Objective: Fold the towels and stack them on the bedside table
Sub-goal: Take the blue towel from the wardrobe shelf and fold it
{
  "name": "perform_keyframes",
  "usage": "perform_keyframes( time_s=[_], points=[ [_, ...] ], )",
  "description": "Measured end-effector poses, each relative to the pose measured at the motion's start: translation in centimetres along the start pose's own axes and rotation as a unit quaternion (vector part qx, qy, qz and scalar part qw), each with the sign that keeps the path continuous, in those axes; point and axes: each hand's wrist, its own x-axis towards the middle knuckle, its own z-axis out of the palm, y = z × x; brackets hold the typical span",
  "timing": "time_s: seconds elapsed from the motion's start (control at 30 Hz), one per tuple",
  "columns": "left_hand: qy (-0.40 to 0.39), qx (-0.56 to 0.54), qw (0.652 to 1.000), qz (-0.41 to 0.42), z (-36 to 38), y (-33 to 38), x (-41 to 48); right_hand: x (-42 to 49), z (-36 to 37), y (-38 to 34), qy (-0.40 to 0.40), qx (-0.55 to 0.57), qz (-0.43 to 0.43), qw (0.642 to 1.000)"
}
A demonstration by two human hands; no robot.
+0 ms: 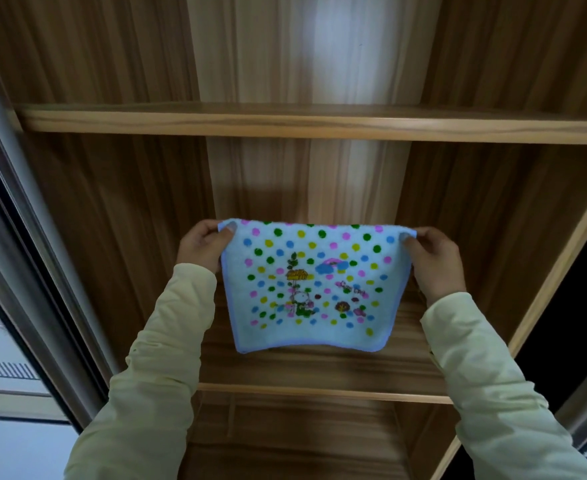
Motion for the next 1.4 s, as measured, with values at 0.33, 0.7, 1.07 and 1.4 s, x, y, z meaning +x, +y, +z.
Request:
perform_keyframes(
  time_s=[0.33, 0.7, 1.07, 1.4],
  points=[
    [-0.015, 0.045, 0.997, -0.069, 0.2, -2.4, 1.6, 0.7, 0.8, 2.4, -0.014, -0.052, 0.053, 0.997],
    [-0.012, 0.178, 0.978, -0.104, 1.3, -8.5, 3.8, 1.0, 2.0, 7.7, -0.019, -0.043, 0.182, 0.982],
    [-0.079, 0.141, 0.961, -0.223, 2.8, -12.3, 4.9, 0.8, 3.9, 9.6, -0.104, 0.004, 0.242, 0.965],
    [-0.309, 0.303, 0.893, -0.123, 3.6, -14.2, -1.6, -4.5, 5.8, 8.8, -0.283, -0.058, 0.219, 0.932]
  ],
)
